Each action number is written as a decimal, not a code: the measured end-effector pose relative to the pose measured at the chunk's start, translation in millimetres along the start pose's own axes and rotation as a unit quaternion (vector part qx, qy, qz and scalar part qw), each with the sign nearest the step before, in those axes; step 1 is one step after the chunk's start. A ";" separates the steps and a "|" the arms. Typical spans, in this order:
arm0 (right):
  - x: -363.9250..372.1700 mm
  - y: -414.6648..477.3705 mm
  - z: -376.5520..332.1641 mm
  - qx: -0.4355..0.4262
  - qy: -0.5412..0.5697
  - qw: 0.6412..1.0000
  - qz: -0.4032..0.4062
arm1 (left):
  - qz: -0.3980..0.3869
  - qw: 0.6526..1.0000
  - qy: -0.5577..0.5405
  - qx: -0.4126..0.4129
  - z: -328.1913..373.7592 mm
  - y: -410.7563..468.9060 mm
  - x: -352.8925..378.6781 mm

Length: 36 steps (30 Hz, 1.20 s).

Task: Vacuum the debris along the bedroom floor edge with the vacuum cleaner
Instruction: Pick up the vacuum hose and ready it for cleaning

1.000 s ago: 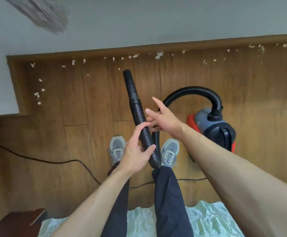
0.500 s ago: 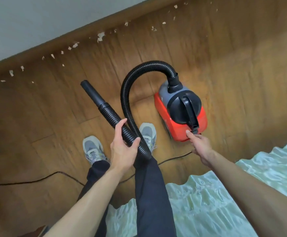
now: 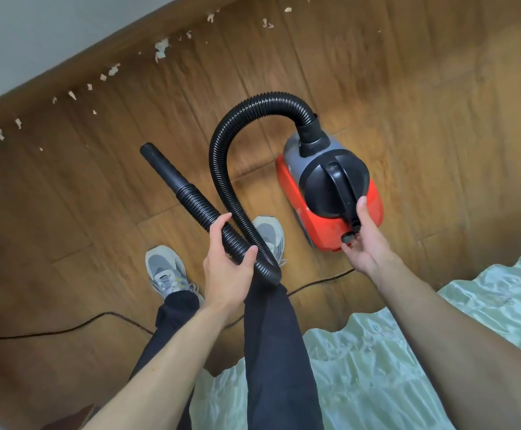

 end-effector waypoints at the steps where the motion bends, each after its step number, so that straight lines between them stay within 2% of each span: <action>1: 0.1 1.1 1.1 0.001 0.003 1.000 0.000 | 0.003 1.000 -0.002 0.000 -0.6 1.3 0.0; 11: 4.9 3.5 8.8 -0.022 0.025 0.999 0.007 | 0.010 1.000 0.027 0.006 -3.2 10.3 -1.9; 15: -2.1 0.8 9.6 -0.034 -0.010 0.999 0.010 | 0.005 1.000 0.024 0.002 -6.2 13.5 -3.4; 20: -8.0 -23.0 28.4 -0.001 -0.069 0.998 0.003 | 0.013 1.000 0.022 -0.008 -5.9 10.3 -16.9; 23: 7.9 -42.4 45.6 0.000 -0.164 0.986 -0.027 | 0.006 1.000 0.021 -0.006 -5.7 7.9 -27.5; 26: 51.9 -61.2 37.7 -0.110 -0.325 0.936 -0.080 | 0.008 1.000 0.015 0.009 -2.9 6.0 -38.3; 30: 141.8 -107.0 16.9 -0.274 -0.465 0.812 -0.223 | 0.021 0.999 0.029 0.031 -4.0 4.4 -55.7; 33: 200.0 -154.8 16.1 -0.331 -0.511 0.725 -0.323 | 0.031 0.998 0.034 0.047 -8.3 2.3 -69.2; 36: 237.9 -190.6 34.6 -0.350 -0.550 0.648 -0.394 | 0.044 0.997 0.029 0.054 -11.2 -1.4 -82.4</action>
Point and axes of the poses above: each hand's wrist, its own y-axis towards the middle knuckle, its own x-axis out of the palm, z = x × y, the point moved 4 cm from there along y, towards the middle knuckle, and after that the axes turned 13 degrees about z, right-handed, at the moved point
